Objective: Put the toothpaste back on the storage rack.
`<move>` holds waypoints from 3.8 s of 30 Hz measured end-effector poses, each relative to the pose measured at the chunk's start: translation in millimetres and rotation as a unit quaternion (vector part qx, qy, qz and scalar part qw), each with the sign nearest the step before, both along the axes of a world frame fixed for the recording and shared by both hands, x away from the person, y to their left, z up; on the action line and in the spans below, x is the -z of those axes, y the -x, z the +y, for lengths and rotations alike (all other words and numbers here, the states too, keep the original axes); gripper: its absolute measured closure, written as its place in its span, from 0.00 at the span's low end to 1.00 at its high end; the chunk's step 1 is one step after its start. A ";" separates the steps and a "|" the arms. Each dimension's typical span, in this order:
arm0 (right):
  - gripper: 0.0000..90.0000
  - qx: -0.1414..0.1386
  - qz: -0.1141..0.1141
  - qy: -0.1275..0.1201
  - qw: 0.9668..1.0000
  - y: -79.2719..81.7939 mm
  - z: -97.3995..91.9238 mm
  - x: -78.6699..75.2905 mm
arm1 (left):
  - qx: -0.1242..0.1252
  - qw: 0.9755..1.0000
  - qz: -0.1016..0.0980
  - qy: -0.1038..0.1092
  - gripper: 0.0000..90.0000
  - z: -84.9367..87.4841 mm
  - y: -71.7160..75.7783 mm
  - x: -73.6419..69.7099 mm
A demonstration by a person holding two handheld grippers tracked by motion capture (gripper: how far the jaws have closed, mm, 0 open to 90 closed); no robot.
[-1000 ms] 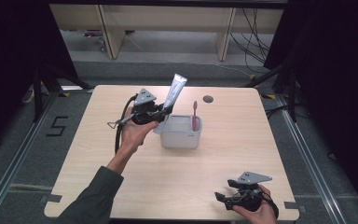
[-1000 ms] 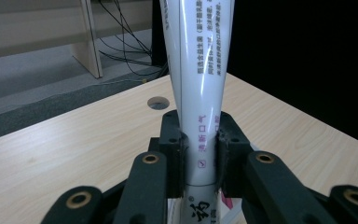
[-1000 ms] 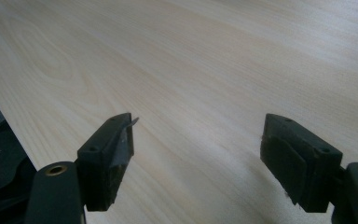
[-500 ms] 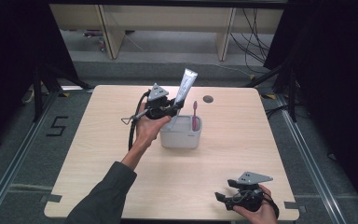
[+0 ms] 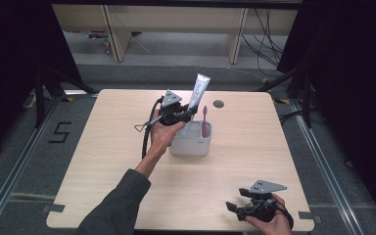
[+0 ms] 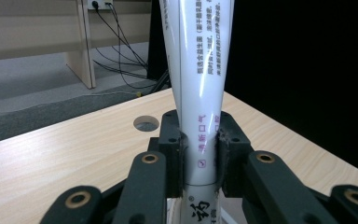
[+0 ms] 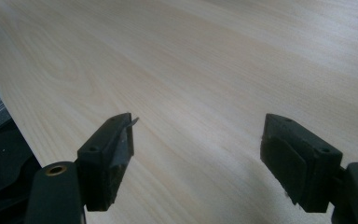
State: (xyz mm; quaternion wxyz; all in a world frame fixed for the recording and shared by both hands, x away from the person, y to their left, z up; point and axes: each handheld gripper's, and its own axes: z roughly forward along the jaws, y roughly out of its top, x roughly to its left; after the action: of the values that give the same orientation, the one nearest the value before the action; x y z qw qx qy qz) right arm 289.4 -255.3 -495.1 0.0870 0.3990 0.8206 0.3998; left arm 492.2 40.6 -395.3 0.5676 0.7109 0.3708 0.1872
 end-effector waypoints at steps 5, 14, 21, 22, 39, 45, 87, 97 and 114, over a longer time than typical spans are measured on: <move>0.30 -0.001 -0.001 -0.001 1.000 0.0 -0.1 -0.1 | -0.003 1.000 -0.001 0.006 0.83 0.1 -1.9 6.6; 0.30 0.006 0.013 -0.006 1.000 1.5 1.0 -0.2 | -0.003 1.000 0.010 0.003 0.83 3.4 0.2 19.0; 0.30 0.012 0.017 -0.008 1.000 2.8 2.6 -0.1 | -0.002 1.000 0.014 -0.006 0.83 3.2 1.9 27.3; 0.30 0.010 0.014 -0.007 1.000 2.3 2.2 0.0 | -0.002 1.000 0.015 -0.011 0.83 3.0 3.3 30.9; 0.30 -0.003 -0.004 0.004 1.000 0.0 0.7 0.8 | 0.009 0.998 0.028 -0.060 0.75 3.4 8.3 37.3; 0.30 -0.002 0.007 0.004 1.000 1.5 2.8 0.8 | 0.012 0.998 0.015 -0.053 0.74 3.5 14.4 27.9; 0.30 -0.001 0.006 0.002 1.000 0.7 3.5 2.2 | -0.003 0.996 0.041 -0.075 0.43 47.6 28.6 13.2; 0.30 0.001 0.006 0.002 1.000 0.6 3.8 2.1 | -0.013 0.996 0.049 -0.078 0.41 62.5 32.2 19.3; 0.30 0.003 0.005 0.002 1.000 0.6 4.0 2.2 | -0.013 0.996 0.053 -0.066 0.36 87.6 47.2 22.4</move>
State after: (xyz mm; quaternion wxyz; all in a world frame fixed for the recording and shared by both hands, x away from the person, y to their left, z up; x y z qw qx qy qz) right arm 288.8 -251.3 -497.2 0.0847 0.4029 0.8209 0.3958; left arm 445.0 128.2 -417.8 0.4969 0.7507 0.3962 0.1805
